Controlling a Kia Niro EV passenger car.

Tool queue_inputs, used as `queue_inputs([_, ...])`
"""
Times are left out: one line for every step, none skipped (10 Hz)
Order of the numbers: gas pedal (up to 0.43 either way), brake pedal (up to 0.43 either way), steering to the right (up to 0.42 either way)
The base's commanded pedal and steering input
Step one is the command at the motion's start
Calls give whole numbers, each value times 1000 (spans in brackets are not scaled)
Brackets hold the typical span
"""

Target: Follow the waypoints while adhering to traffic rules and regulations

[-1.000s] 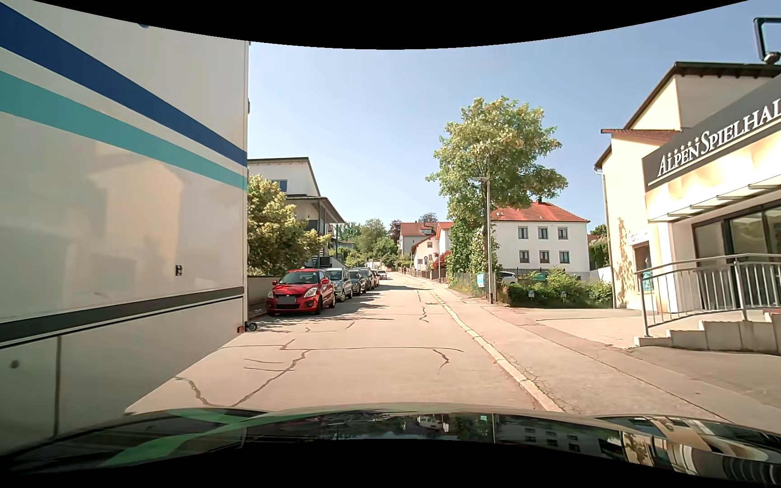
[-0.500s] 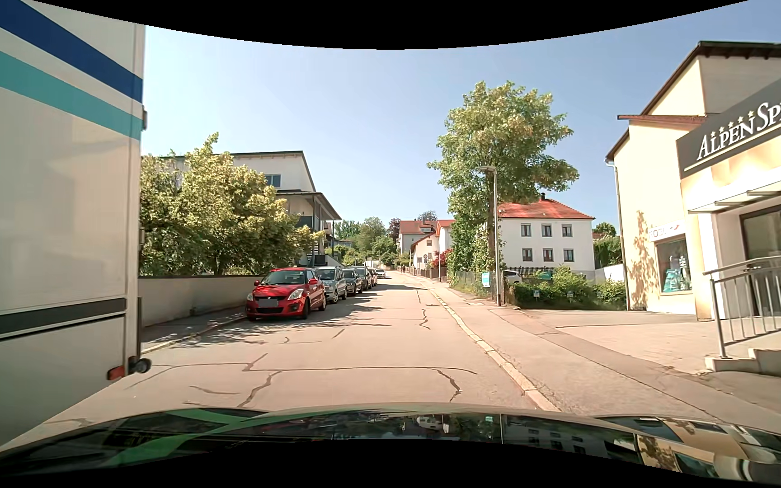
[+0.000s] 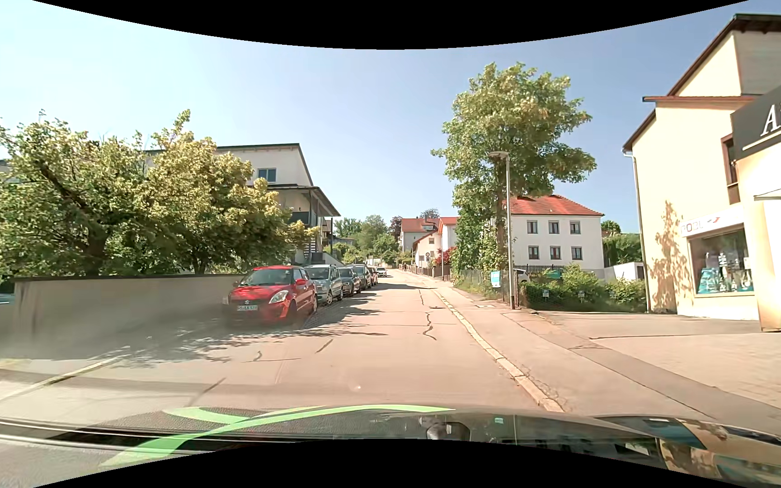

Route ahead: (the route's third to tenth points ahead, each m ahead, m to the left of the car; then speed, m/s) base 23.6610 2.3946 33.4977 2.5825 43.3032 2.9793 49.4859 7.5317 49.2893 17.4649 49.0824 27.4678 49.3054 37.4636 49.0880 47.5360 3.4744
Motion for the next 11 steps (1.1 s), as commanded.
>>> queue_inputs([280,0,-17])
queue_inputs([280,0,-16])
queue_inputs([280,0,-17])
queue_inputs([280,0,-16])
queue_inputs([287,0,-16])
queue_inputs([287,0,-13])
queue_inputs([287,0,-11])
queue_inputs([287,0,-7])
queue_inputs([287,0,-3])
queue_inputs([287,0,-2])
queue_inputs([287,0,-2])
